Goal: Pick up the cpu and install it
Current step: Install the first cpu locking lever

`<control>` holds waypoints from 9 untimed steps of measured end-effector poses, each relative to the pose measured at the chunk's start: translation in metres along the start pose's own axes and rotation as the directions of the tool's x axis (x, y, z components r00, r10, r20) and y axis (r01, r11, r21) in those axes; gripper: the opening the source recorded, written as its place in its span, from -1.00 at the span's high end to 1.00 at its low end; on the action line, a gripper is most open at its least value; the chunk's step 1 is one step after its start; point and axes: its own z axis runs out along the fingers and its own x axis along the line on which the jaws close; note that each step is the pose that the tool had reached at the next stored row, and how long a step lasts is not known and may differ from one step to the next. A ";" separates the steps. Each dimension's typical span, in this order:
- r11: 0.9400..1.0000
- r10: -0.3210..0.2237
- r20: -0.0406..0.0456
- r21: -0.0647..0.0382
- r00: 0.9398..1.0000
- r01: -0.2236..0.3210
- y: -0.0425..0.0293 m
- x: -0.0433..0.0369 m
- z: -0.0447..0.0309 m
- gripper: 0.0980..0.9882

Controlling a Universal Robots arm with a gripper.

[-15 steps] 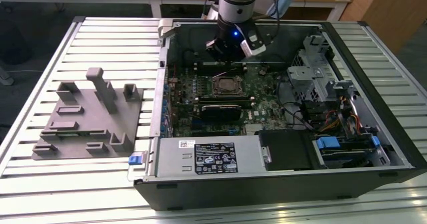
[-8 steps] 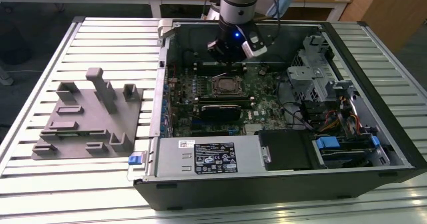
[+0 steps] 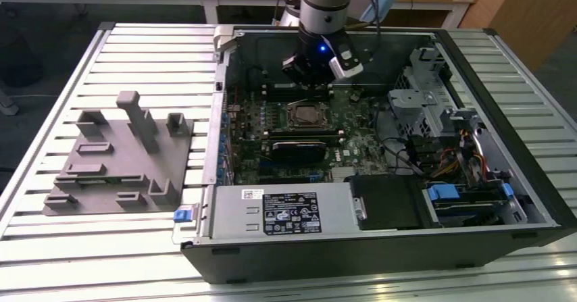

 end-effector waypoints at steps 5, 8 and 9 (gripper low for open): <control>1.000 0.001 0.000 0.000 1.000 -0.001 -0.0002 -0.0028 0.0026 0.98; 1.000 0.001 0.000 0.000 1.000 -0.001 -0.0004 -0.0040 0.0042 0.98; 1.000 0.001 0.000 0.000 1.000 -0.001 -0.0004 -0.0042 0.0049 0.98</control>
